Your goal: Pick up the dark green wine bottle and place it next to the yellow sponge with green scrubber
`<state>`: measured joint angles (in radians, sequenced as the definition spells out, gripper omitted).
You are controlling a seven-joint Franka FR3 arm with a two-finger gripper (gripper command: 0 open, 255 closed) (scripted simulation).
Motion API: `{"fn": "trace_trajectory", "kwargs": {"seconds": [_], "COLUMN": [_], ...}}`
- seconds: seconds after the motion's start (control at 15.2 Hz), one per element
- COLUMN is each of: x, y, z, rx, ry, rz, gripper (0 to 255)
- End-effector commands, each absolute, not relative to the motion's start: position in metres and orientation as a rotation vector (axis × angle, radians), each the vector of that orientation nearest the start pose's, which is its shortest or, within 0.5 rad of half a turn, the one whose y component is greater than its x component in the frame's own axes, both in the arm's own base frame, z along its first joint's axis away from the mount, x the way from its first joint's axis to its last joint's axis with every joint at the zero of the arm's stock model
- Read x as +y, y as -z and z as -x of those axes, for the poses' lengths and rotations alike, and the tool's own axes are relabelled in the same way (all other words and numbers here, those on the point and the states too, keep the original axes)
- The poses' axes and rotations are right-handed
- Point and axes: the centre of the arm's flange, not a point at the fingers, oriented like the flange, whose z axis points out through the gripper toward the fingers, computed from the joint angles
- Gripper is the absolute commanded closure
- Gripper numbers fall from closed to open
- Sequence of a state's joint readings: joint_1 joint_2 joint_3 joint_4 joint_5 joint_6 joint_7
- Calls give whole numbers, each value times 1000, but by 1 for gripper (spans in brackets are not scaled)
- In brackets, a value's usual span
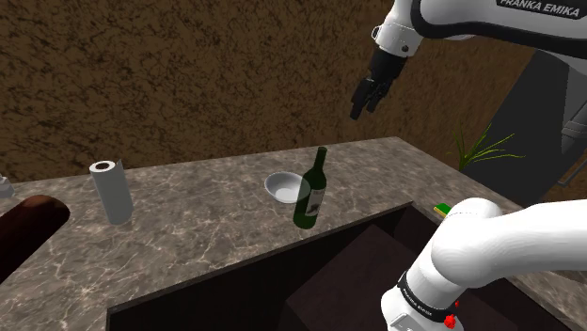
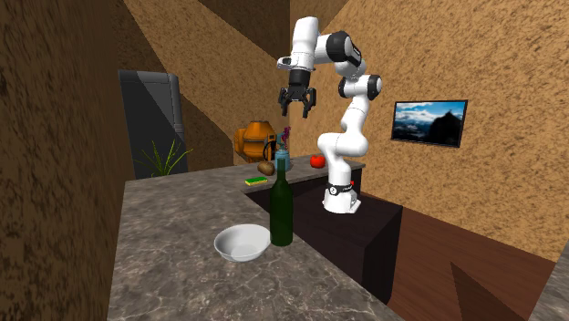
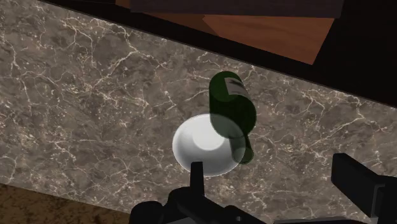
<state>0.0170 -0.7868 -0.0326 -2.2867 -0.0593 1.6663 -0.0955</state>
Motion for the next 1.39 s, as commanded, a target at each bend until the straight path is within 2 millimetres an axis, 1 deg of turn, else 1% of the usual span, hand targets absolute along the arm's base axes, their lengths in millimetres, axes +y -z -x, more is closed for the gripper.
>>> {"fn": "trace_trajectory", "kwargs": {"seconds": [0.0,0.79,0.86,1.25,1.32], "x": [-15,-6,-6,-7,-7], "y": [-633,-497,-497,-465,-457], "z": [-316,-405,-405,-408,-409], "rx": [-140,196,197,197,197], "ry": [261,150,150,150,150], "rz": [3172,3132,3132,3132,3132], "gripper": [0,0,0,0,0]}}
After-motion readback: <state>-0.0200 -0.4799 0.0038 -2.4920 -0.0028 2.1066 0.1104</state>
